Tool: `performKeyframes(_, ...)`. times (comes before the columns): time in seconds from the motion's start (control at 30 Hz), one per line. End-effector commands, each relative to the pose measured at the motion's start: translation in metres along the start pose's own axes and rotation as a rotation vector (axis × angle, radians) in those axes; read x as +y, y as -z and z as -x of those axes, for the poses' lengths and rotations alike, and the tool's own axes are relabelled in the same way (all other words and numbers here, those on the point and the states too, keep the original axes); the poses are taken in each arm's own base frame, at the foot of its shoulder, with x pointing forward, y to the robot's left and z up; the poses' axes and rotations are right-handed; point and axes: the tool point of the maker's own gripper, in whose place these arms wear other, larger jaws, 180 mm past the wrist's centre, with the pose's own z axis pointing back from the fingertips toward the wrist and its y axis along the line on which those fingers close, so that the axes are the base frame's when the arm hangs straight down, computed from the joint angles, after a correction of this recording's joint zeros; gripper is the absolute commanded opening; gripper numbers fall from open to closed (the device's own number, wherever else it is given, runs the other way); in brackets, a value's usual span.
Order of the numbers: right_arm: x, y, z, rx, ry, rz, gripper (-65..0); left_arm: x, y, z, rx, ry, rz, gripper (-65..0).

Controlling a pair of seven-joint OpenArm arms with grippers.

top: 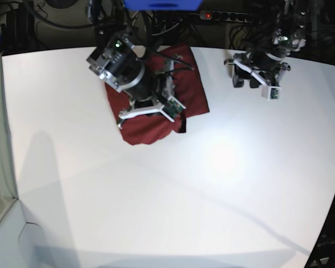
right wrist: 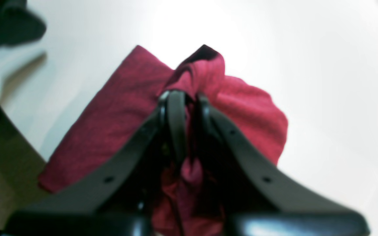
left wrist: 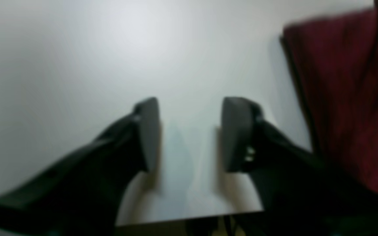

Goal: Layout the t-shirt on the table in an organized manner, then fold the t-shirt properly
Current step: 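Grasp the end of the red shirt band with the right gripper and fold it over, then bring the left gripper to the folded stack and press it beside the right gripper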

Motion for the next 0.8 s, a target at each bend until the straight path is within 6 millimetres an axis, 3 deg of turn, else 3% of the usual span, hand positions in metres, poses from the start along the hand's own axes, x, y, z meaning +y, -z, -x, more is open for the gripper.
performKeyframes(0.0, -0.002, -0.002, -0.015, -0.056, 0.009, 0.006, -65.0, -0.012, 0.002, -0.014, -0.040, 0.005, 0.029, -42.2)
performKeyframes(0.07, -0.002, -0.002, -0.015, -0.056, 0.009, 0.006, -65.0, -0.024, 0.007, -0.005, -0.004, -0.011, 0.053, -46.9)
performKeyframes(0.17, -0.002, -0.002, -0.015, -0.055, 0.008, 0.005, -65.0, -0.040, 0.013, -0.010, -0.014, -0.044, 0.081, -50.9)
performKeyframes(0.4, 0.016, -0.002, -0.028, -0.086, -0.020, -0.041, -65.0, -0.059, 0.044, 0.011, 0.091, -0.042, 0.121, -52.3)
performKeyframes(0.77, 0.040, -0.001, -0.044, -0.125, -0.061, -0.101, -65.0, -0.063, 0.054, -0.006, 0.067, -0.029, 0.134, -52.3)
